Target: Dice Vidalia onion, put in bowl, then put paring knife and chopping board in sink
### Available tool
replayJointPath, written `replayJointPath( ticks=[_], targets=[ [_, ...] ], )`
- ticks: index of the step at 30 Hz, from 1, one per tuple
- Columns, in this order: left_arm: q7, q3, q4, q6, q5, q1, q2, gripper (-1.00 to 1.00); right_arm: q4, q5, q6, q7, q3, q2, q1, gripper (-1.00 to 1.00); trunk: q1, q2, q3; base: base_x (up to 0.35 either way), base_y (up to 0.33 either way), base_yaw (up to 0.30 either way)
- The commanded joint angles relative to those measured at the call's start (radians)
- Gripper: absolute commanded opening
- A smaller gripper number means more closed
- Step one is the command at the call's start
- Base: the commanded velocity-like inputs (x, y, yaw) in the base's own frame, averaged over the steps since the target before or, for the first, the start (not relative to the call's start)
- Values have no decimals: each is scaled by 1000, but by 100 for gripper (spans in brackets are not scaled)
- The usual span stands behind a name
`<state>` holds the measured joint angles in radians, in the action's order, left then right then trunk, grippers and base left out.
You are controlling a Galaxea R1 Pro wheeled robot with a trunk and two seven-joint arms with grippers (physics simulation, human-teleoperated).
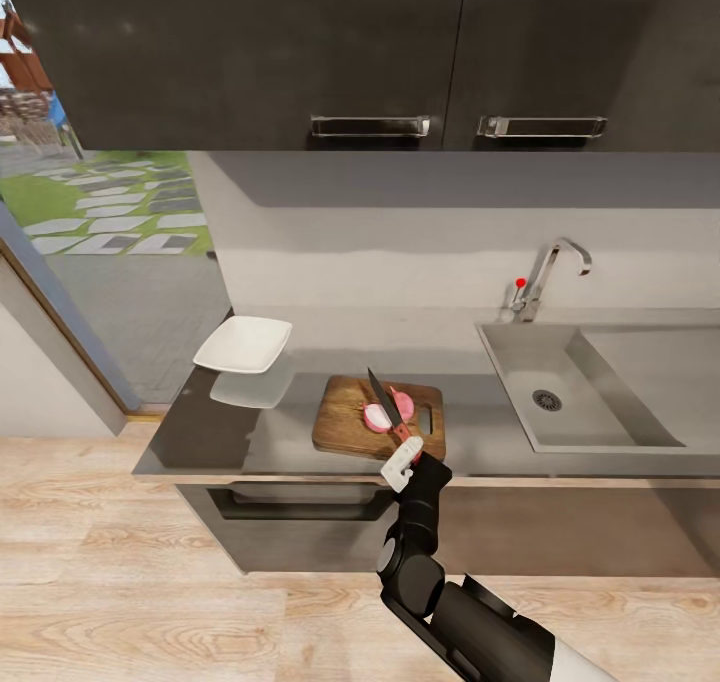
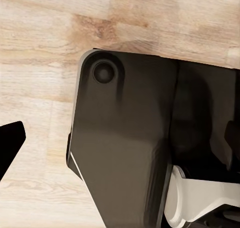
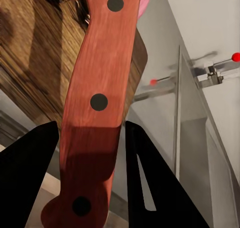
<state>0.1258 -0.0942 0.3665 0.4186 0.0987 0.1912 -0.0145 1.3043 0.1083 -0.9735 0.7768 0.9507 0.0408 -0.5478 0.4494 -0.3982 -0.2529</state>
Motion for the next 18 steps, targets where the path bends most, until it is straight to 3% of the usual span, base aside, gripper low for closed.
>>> replayJointPath(
  ticks=[1,18],
  targets=[
    [10,-6,2,-1,10,1,-1,100,0,4,-7,1,3,1,-1,-100,1,-2,-2,0,0,0],
    [11,-6,2,-1,10,1,-1,100,0,4,-7,1,3,1,-1,-100,1,-2,-2,0,0,0]
  ],
)
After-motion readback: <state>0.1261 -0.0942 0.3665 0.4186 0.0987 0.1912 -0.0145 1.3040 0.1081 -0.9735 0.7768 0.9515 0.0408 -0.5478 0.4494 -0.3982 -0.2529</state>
